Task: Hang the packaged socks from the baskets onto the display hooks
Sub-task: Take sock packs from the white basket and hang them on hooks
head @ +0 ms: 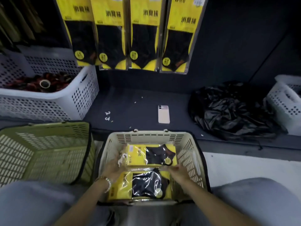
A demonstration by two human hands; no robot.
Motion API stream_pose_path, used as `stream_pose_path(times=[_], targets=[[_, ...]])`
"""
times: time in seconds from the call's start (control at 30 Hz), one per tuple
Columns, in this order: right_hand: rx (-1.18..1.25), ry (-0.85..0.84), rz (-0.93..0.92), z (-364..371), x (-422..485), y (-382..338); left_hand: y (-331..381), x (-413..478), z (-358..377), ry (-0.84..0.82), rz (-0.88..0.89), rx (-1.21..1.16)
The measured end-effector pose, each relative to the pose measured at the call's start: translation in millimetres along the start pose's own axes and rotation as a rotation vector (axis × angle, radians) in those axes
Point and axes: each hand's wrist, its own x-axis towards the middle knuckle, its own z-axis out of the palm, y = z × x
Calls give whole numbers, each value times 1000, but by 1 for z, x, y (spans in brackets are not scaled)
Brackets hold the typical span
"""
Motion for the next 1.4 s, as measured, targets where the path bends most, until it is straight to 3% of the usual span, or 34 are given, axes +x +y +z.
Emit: stream_pose_path(times=[0.13,0.33,0.43,0.57,0.67,0.8,0.93,1.0,1.1,1.13,1.2,1.3,1.4], targets=[[-129,-108,-21,19,-15,19,-20,-1,3,-66,-77,164],[-113,-97,32,23,-19,19,-31,-2,5,-76,35,368],[-91,-88,52,25,-21,17,-34,-1,5,-58,93,372],[63,-233,165,23,-20,12,-37,1,4,-52,105,367],[101,-216,131,22,-20,12,-41,4,6,-45,117,330],[237,-142,65,11,-17,-5,-35,8,9,-11,67,62],[566,-100,11,-10,-11,-39,4,6,-1,196,63,-337],[702,-87,36,-19,-9,-55,30,1,-9,116,5,-562],[809,-125,49,-25,-8,-74,73,-10,-17,-255,-54,-913],[823,-149,32,-26,-11,-81,87,-11,-16,-276,-27,-968],[802,-185,-10,-27,-19,-91,112,-9,-14,-142,16,-1081],[734,-105,-157,-35,-19,-100,140,-8,-21,-5,81,-1083],[728,57,-304,-54,-12,-119,160,-4,-39,98,231,-899]])
